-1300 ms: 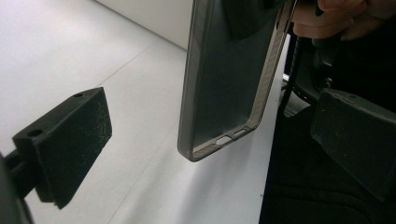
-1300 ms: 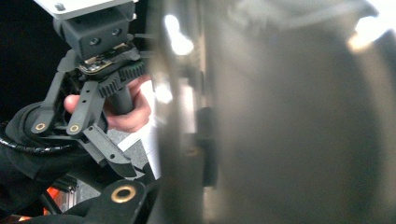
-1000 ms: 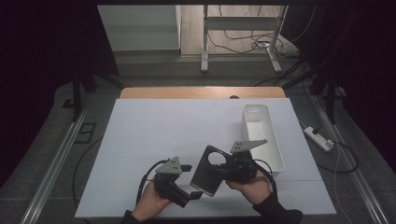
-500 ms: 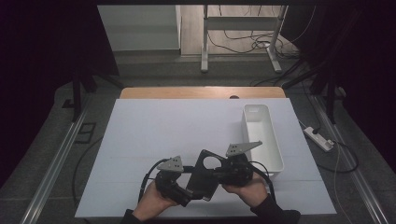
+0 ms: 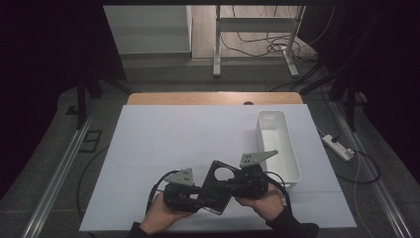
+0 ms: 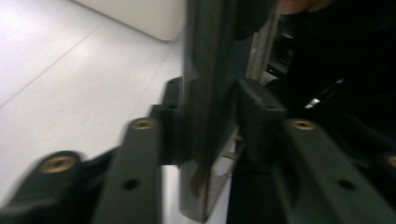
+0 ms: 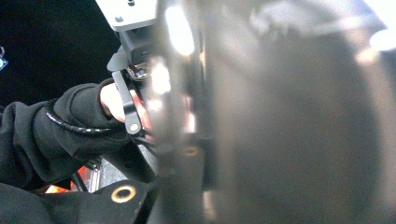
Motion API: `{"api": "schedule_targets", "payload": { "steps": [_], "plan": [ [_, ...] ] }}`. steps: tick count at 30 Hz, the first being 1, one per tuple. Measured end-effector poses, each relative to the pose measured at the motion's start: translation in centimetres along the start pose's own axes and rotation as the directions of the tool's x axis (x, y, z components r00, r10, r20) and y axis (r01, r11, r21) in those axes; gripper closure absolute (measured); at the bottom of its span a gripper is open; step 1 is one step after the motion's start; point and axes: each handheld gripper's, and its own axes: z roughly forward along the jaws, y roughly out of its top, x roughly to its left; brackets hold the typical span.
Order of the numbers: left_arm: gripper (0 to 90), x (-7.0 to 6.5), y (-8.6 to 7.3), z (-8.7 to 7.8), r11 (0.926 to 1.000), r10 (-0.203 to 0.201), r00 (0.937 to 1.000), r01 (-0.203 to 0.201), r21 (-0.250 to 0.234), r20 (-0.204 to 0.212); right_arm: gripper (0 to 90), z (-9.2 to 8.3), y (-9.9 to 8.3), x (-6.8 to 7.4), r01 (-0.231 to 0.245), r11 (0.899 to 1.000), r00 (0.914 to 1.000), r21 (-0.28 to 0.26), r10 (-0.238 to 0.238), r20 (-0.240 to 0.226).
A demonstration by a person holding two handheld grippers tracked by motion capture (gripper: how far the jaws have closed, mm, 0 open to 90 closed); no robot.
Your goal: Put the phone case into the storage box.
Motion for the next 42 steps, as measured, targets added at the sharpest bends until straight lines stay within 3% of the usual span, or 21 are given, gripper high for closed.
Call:
{"api": "schedule_targets", "payload": {
  "steps": [5,9,12,18,22,27,31,35,39,40,41,42],
  "plan": [
    [72.1,0.3,-0.1,-0.1,0.9999,-0.01,0.9983,0.011,-0.01,0.057,86.4,-0.1,0.0,-0.1,-0.004,1.0,0.9997,-0.002,0.004,-0.026],
    [81.5,0.6,-0.1,-0.2,0.9998,-0.017,0.9916,0.018,-0.013,0.128,83.0,-0.1,0.0,-0.4,-0.016,1.0,0.9975,-0.011,0.015,-0.069],
    [84.2,0.6,-0.1,-0.3,0.9998,-0.011,0.9914,0.013,-0.016,0.131,81.1,-0.1,0.0,-0.4,-0.016,1.0,0.9963,-0.016,0.015,-0.085],
    [84.4,0.3,0.1,-0.4,0.9998,-0.013,0.9971,0.014,-0.012,0.075,75.2,-0.2,0.1,-0.3,-0.003,1.0,0.9987,-0.027,0.002,-0.051],
    [84.4,0.4,0.0,-0.5,0.9994,-0.036,0.9985,0.036,0.003,0.042,67.6,-0.4,0.2,-0.2,0.02,0.999,0.9996,-0.026,-0.02,0.02],
    [84.3,0.4,-0.2,-0.5,0.9988,-0.044,0.999,0.044,0.02,-0.008,57.9,-1.0,0.3,-0.4,0.034,0.998,0.9937,-0.047,-0.028,0.108],
    [84.3,0.3,-0.2,-0.5,0.9989,-0.041,0.9983,0.042,0.022,-0.043,47.7,-1.3,0.4,-0.5,0.037,0.998,0.9865,-0.058,-0.027,0.162],
    [84.2,0.3,-0.3,-0.7,0.9979,-0.06,0.993,0.062,0.018,-0.102,34.9,-1.7,0.5,-0.4,0.057,0.996,0.9745,-0.068,-0.041,0.221],
    [84.2,0.3,-0.3,-0.8,0.9973,-0.071,0.9881,0.072,0.008,-0.137,20.9,-2.0,0.7,-0.1,0.095,0.992,0.955,-0.079,-0.068,0.289],
    [84.2,0.3,-0.3,-0.8,0.9973,-0.071,0.9881,0.072,0.008,-0.137,20.9,-2.0,0.7,-0.1,0.095,0.992,0.955,-0.079,-0.068,0.289],
    [84.2,0.2,-0.3,-0.8,0.9973,-0.072,0.985,0.073,0.002,-0.157,14.7,-2.1,0.9,0.1,0.107,0.991,0.9464,-0.079,-0.077,0.313],
    [84.2,0.1,-0.3,-0.9,0.9973,-0.072,0.9829,0.073,-0.002,-0.169,11.6,-2.2,0.9,0.1,0.113,0.99,0.9434,-0.081,-0.082,0.322]
  ]
}}
